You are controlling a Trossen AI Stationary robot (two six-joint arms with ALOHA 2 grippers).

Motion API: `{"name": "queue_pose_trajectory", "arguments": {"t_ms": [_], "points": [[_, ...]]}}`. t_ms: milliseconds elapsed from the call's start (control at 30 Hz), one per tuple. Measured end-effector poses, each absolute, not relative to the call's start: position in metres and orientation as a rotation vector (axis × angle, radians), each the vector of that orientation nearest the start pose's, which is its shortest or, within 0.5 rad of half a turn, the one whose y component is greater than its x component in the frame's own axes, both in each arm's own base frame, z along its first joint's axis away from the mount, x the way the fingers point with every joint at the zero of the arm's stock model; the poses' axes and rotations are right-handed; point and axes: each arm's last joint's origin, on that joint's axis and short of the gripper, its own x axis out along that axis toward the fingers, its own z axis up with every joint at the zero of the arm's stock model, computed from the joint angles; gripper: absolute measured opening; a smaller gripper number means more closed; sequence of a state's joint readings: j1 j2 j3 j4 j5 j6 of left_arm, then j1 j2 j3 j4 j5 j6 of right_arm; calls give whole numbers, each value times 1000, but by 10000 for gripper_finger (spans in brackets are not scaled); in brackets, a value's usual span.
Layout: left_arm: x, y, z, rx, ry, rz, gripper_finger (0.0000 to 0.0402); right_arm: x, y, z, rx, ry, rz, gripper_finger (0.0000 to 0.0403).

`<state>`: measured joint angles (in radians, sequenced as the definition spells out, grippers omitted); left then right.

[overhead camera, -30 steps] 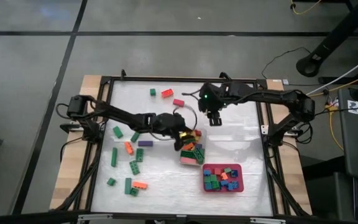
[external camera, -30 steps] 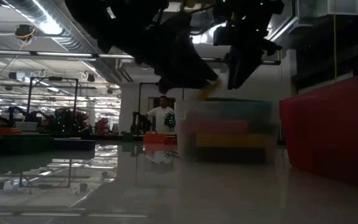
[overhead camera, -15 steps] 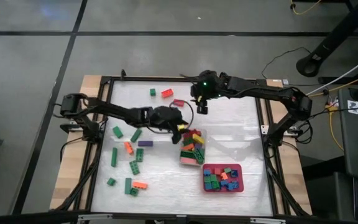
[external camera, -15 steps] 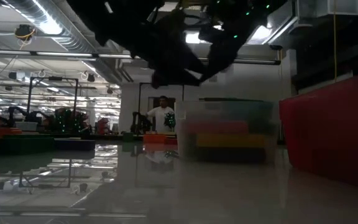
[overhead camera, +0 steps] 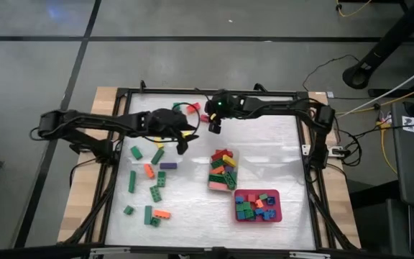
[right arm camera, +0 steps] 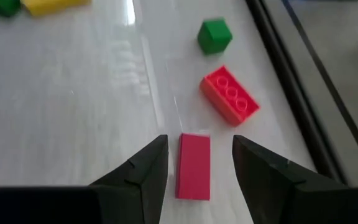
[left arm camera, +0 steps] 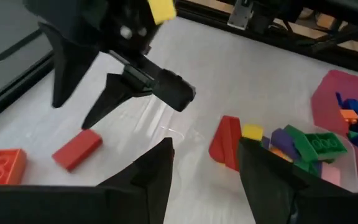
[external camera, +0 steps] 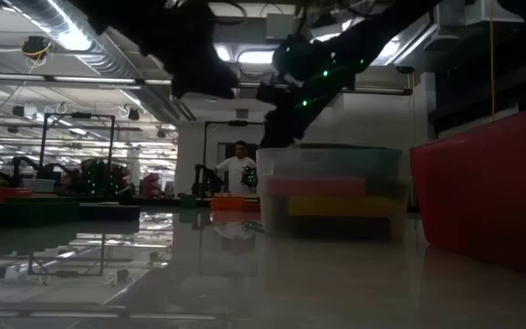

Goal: Sort blocks by size
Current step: Put the red rectangular block into the transparent bin

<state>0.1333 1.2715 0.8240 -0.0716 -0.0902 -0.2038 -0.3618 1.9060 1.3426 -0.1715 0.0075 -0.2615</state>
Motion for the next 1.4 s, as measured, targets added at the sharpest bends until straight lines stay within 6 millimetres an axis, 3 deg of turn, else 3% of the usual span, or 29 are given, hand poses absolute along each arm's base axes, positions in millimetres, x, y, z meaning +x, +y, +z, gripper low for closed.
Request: {"name": "queue_pose_trajectory", "arguments": {"t_ms": [233,633,1400], "points": [[248,36,232,-258,537,289,159,395,-161,179,-49,810,-280,179],[234,34,197,-329,577,318,159,396,-175,149,36,841,-255,179],[235,34,198,-338,554,316,157,390,-173,142,48,933,-266,179]]}}
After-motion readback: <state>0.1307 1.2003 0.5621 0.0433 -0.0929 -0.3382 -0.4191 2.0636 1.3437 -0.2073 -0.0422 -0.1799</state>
